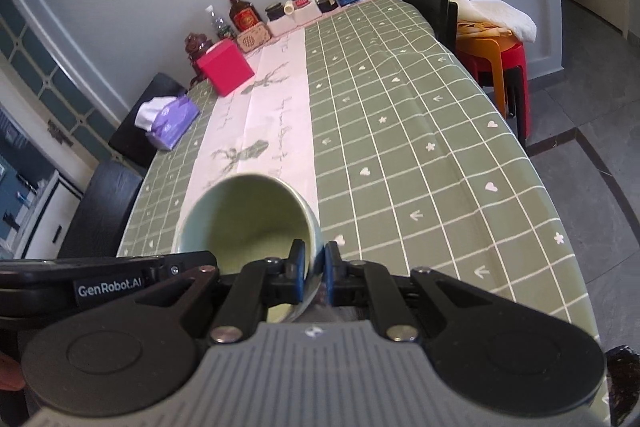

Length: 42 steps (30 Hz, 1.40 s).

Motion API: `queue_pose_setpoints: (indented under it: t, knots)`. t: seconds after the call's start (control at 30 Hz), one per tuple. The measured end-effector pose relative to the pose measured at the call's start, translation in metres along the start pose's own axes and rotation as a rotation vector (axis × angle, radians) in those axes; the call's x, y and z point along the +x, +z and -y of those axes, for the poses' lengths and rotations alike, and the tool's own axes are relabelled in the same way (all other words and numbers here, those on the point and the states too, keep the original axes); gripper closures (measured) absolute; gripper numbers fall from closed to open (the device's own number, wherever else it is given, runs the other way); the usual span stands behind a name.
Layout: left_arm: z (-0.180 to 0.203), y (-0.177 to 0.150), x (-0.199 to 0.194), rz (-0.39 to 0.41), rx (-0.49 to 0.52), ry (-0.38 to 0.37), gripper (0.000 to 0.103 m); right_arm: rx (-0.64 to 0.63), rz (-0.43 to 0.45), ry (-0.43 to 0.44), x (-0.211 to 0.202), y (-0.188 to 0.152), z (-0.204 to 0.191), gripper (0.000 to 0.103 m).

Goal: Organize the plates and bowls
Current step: 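Lift the pale green bowl with both tools and carry it to the nested bowls, then lower the pale green bowl into the blue bowl with both tools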

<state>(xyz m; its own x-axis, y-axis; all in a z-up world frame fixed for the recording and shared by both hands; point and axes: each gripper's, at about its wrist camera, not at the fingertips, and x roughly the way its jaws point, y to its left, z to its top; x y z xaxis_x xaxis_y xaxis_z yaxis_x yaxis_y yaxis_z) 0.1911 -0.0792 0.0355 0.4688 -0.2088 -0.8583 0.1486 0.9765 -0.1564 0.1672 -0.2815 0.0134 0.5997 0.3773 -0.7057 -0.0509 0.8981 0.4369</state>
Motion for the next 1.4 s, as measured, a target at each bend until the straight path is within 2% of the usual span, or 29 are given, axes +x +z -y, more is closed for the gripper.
queue_pose_setpoints:
  t: [0.27, 0.67, 0.93, 1.4]
  knots:
    - [-0.011, -0.023, 0.021, -0.106, -0.057, -0.014, 0.094, -0.036, -0.100, -0.050, 0.013, -0.015, -0.001, 0.096]
    - [-0.018, -0.019, 0.051, -0.194, -0.082, 0.027, 0.094, -0.076, -0.179, -0.093, 0.047, -0.018, -0.004, 0.097]
    - [-0.012, -0.018, 0.063, -0.220, -0.036, 0.071, 0.093, -0.097, -0.219, -0.103, 0.060, -0.017, -0.002, 0.097]
    - [-0.012, -0.020, 0.075, -0.239, -0.024, 0.075, 0.092, -0.132, -0.251, -0.145, 0.076, -0.018, -0.005, 0.097]
